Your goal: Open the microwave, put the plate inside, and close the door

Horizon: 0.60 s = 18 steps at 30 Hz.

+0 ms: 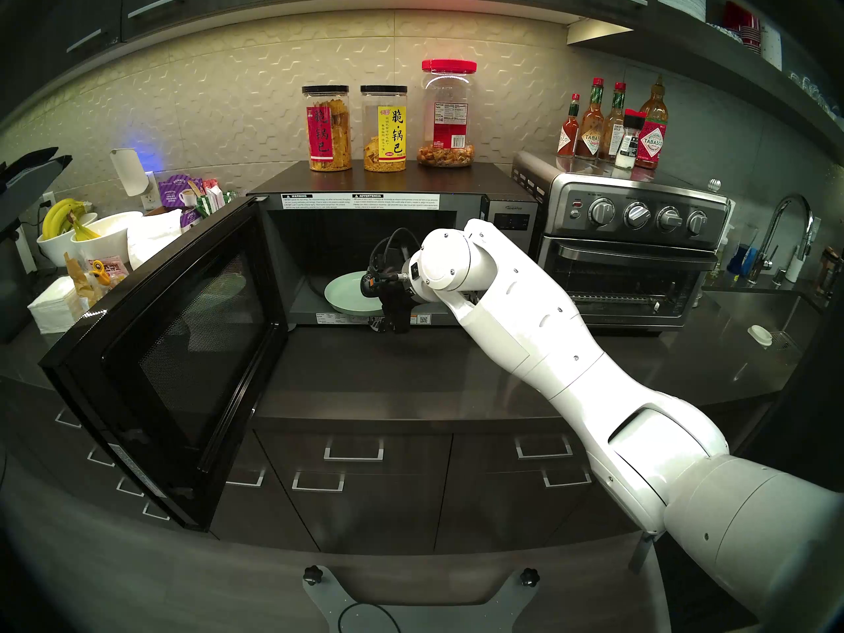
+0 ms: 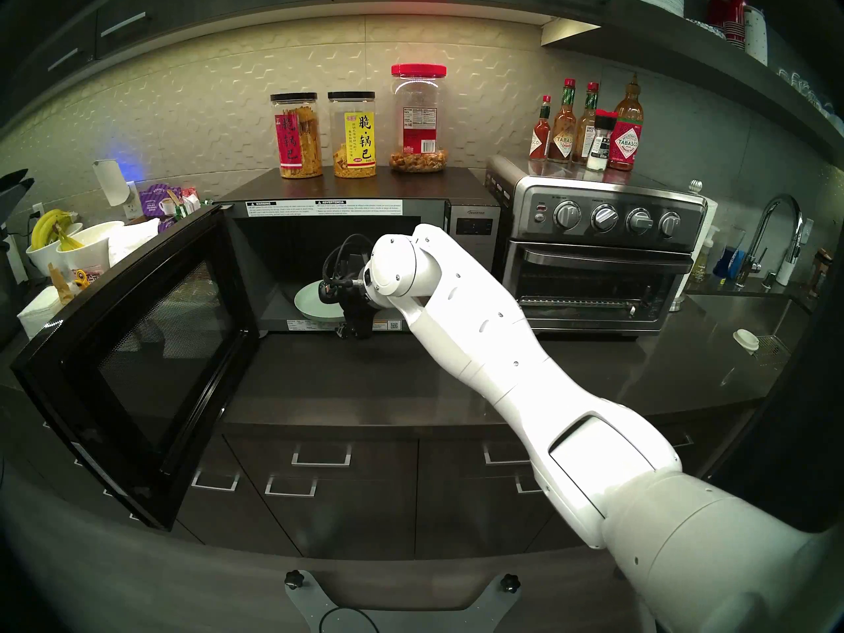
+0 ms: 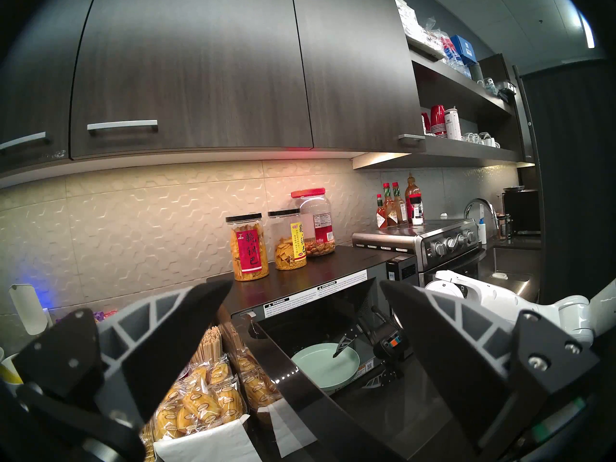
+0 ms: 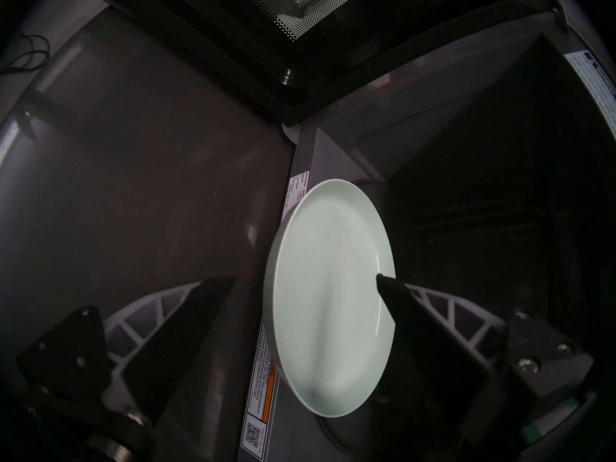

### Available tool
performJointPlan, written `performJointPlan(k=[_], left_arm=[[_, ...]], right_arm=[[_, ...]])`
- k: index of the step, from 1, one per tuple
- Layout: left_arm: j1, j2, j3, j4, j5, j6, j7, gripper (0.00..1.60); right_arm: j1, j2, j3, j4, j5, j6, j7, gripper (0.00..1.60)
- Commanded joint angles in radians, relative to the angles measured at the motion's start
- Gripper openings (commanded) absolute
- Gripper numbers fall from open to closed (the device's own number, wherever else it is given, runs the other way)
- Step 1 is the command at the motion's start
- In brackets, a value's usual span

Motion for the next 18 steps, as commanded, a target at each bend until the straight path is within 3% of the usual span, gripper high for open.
performJointPlan(k=[1,18], left_arm=[[0.0,0.003,-0.006,0.0,-0.001,-0.002,-0.104,1.6],[0.0,0.003,-0.006,-0.001,-0.002,-0.001,-0.101,1.6]], right_arm=[[-0.037,0.059,0.02,-0.114,0.012,-0.013,0.009,1.6],[-0.167,0.176,0.111,-0.335,0.087,-0.03,0.061,1.6]])
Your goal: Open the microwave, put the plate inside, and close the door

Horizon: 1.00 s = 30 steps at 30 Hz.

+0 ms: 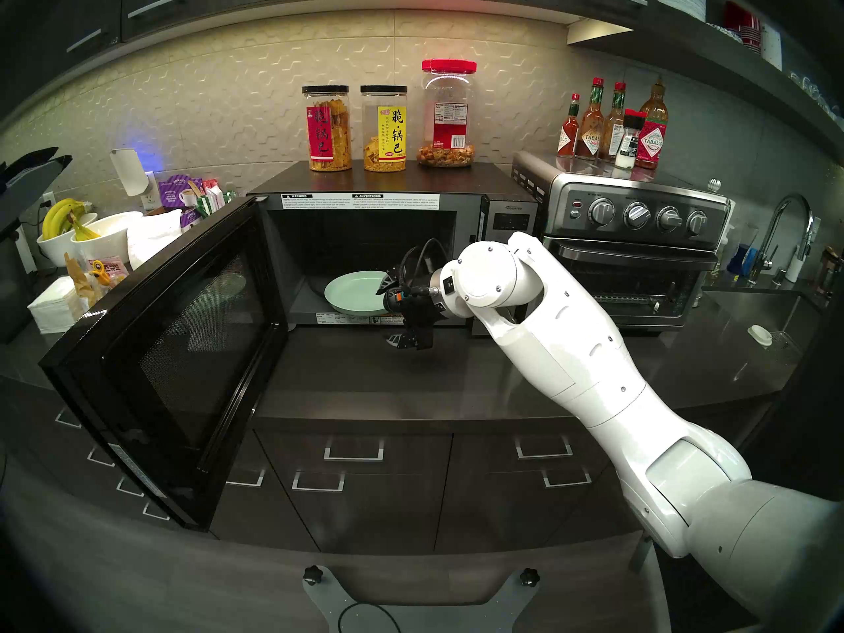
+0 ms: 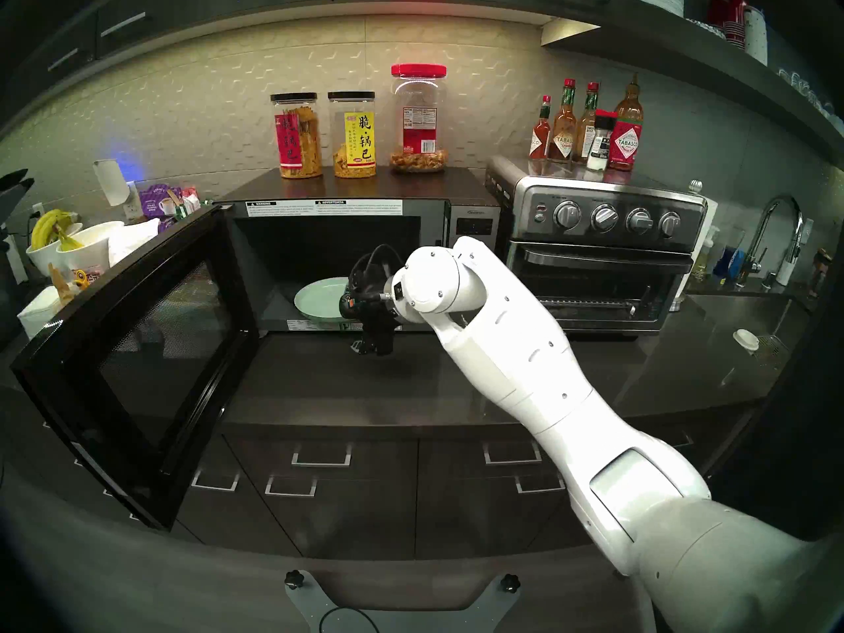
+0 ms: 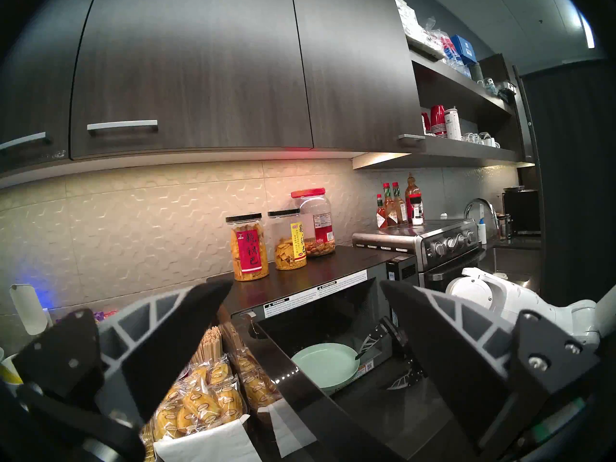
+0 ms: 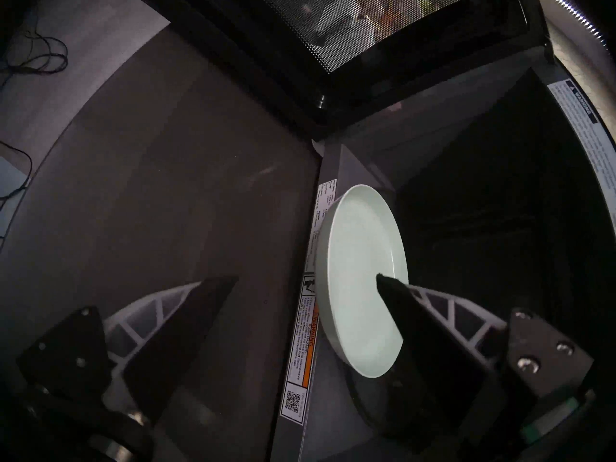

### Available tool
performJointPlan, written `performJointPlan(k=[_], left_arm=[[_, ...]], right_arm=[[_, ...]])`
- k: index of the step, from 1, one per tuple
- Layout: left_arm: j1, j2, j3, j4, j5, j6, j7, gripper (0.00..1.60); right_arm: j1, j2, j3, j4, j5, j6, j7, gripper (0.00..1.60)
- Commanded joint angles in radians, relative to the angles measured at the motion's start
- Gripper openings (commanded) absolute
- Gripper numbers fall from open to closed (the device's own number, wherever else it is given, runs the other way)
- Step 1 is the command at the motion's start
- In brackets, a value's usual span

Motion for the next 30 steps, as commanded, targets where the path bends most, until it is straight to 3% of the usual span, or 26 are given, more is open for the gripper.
performJointPlan(k=[1,9,30], left_arm=[[-0.001,0.003,-0.005,0.001,0.002,-0.002,-0.109,1.6],[-0.001,0.003,-0.005,0.0,0.0,-0.002,-0.106,1.6],[0.0,0.003,-0.005,0.0,-0.001,-0.002,-0.105,1.6]], right_arm=[[-0.055,0.058,0.06,-0.125,0.043,0.0,0.0,1.6],[-0.139,0.116,0.122,-0.231,0.069,0.005,-0.005,1.6],[-0.221,0.15,0.208,-0.249,0.131,-0.048,-0.039,1.6]])
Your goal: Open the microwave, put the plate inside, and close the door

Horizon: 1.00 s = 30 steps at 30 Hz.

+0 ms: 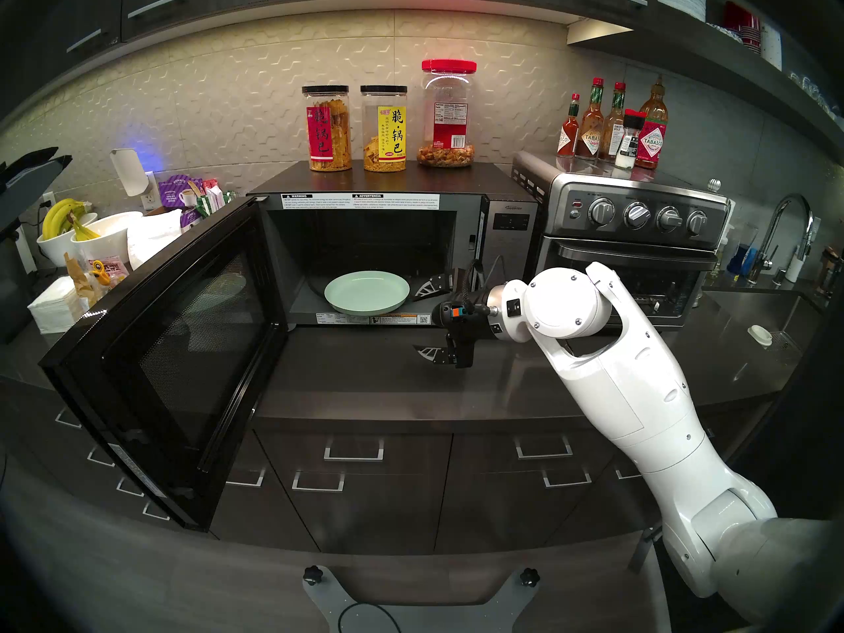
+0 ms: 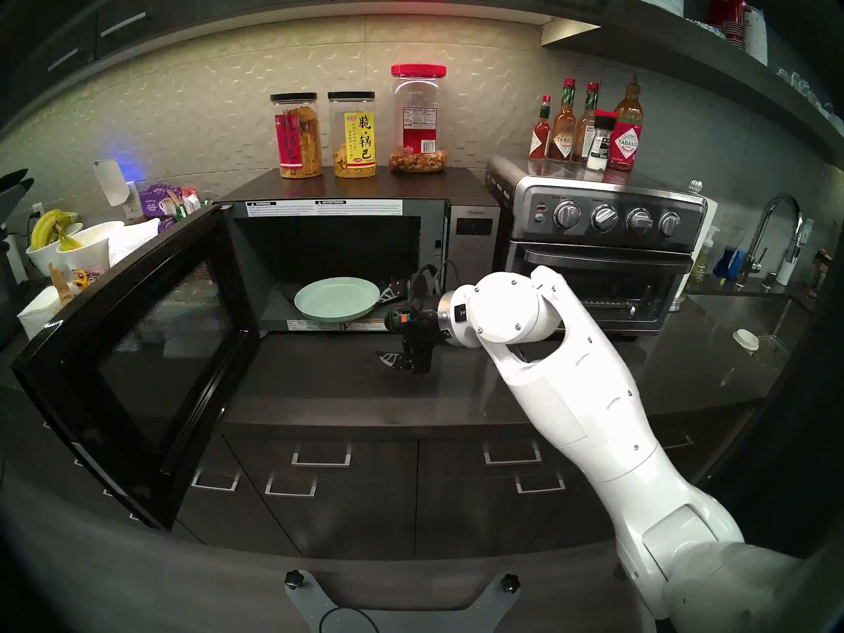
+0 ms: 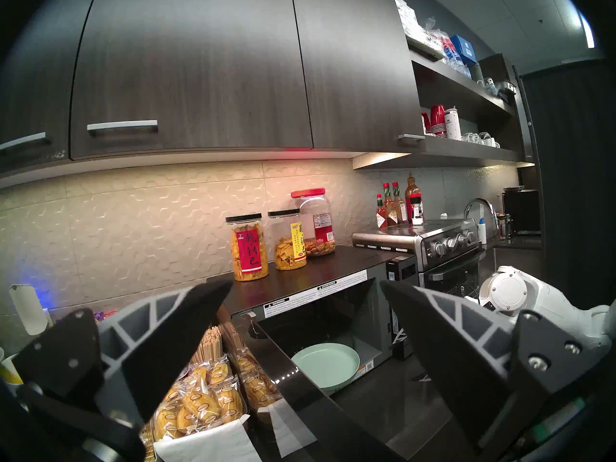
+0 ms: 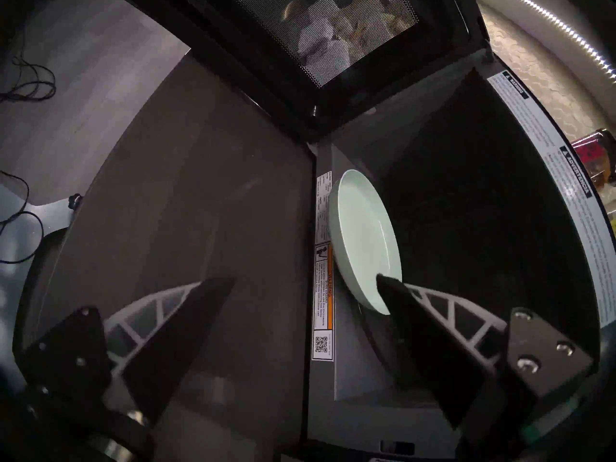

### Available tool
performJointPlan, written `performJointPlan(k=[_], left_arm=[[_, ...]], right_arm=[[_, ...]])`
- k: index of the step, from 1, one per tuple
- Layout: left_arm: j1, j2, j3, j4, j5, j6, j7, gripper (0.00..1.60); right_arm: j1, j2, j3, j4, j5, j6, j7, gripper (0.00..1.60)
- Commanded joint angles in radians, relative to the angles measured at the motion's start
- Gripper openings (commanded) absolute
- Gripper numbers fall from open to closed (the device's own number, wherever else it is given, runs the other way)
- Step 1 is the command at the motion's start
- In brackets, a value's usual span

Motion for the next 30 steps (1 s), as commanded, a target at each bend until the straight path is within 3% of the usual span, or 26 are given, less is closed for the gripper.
performJointPlan(k=[1,30], left_arm=[[0.0,0.003,-0.005,0.0,-0.002,-0.002,-0.101,1.6],[0.001,0.003,-0.005,-0.001,-0.004,-0.002,-0.097,1.6]], right_arm=[[-0.013,0.007,0.04,-0.035,0.034,-0.019,-0.013,1.6],[-0.044,0.005,0.072,-0.044,0.054,-0.065,-0.04,1.6]])
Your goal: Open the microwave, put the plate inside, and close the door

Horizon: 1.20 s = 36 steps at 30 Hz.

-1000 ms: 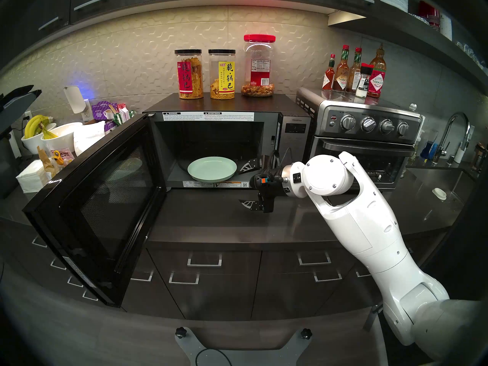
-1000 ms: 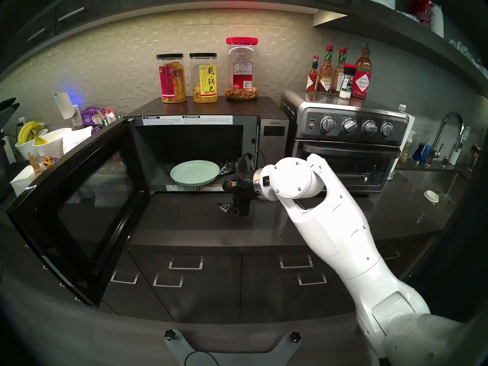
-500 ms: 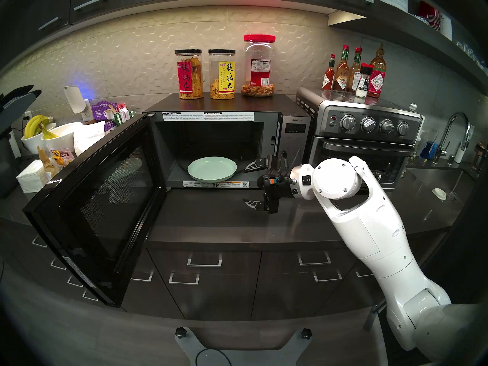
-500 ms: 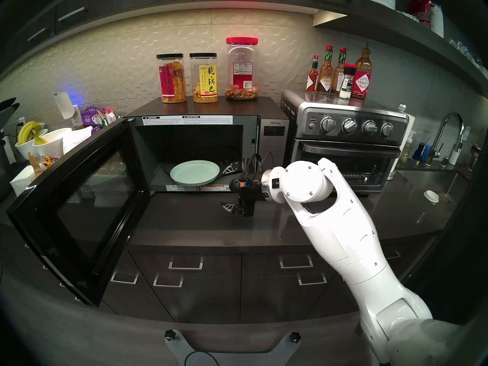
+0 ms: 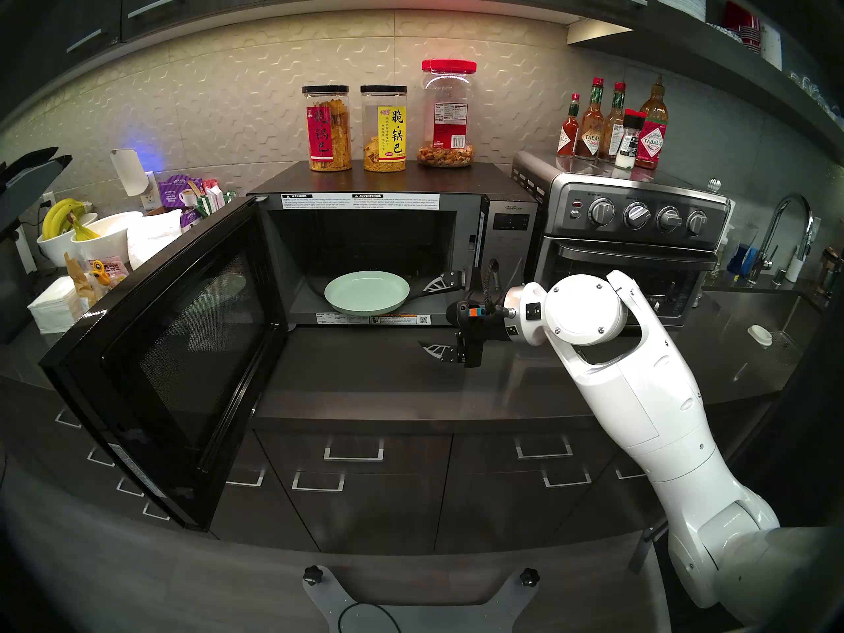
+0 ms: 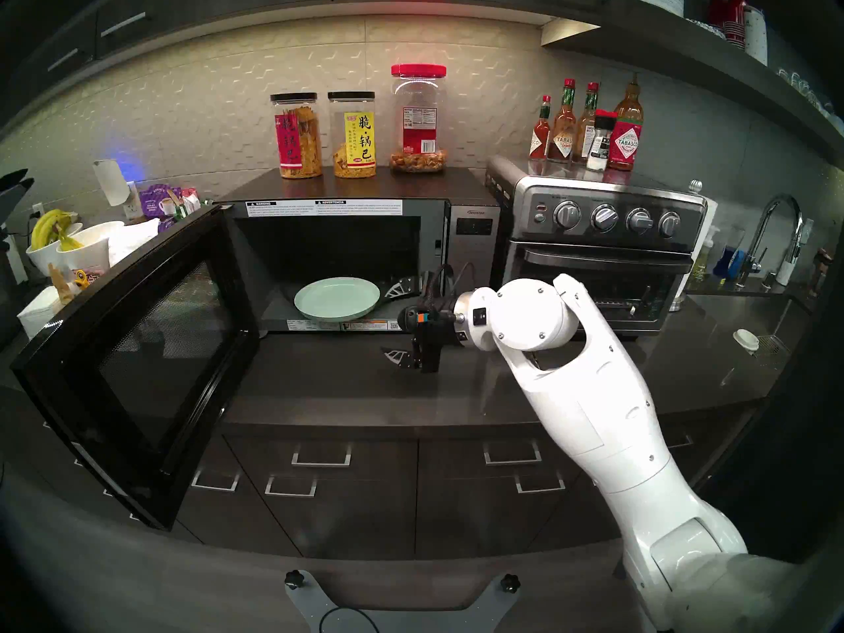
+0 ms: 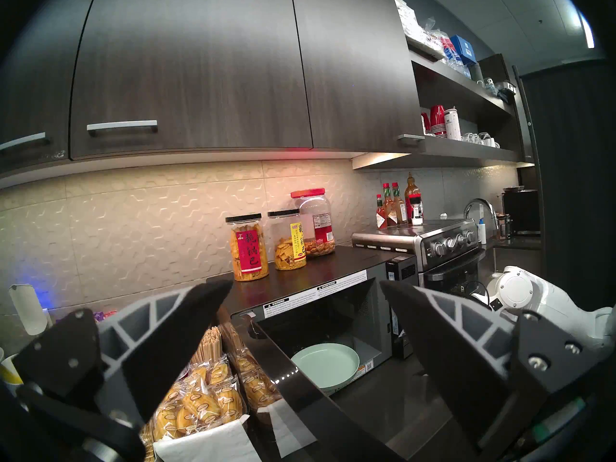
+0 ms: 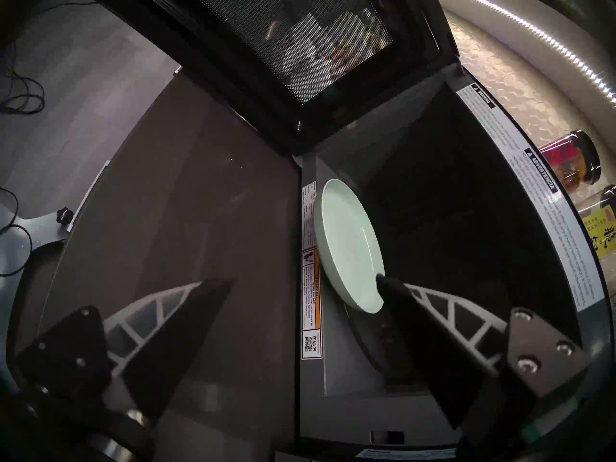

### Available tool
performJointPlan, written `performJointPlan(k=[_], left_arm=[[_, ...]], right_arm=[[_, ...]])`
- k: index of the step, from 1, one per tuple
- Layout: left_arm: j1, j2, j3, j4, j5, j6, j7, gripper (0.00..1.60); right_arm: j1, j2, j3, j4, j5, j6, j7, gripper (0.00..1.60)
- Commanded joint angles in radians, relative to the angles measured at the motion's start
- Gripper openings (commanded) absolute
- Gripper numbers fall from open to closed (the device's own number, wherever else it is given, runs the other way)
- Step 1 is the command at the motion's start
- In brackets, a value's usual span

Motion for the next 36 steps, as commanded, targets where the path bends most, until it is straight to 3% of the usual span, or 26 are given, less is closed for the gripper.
performJointPlan(k=[1,18,36], left_arm=[[-0.001,0.003,-0.005,0.001,0.001,-0.002,-0.107,1.6],[0.0,0.003,-0.005,-0.001,-0.002,-0.002,-0.1,1.6],[0.0,0.003,-0.005,0.0,0.0,-0.002,-0.104,1.6]], right_arm=[[0.007,-0.008,0.008,-0.018,0.005,-0.002,-0.008,1.6],[0.006,-0.009,0.007,-0.024,0.006,-0.003,0.001,1.6],[0.038,-0.026,-0.031,-0.054,0.0,0.022,0.081,1.59]])
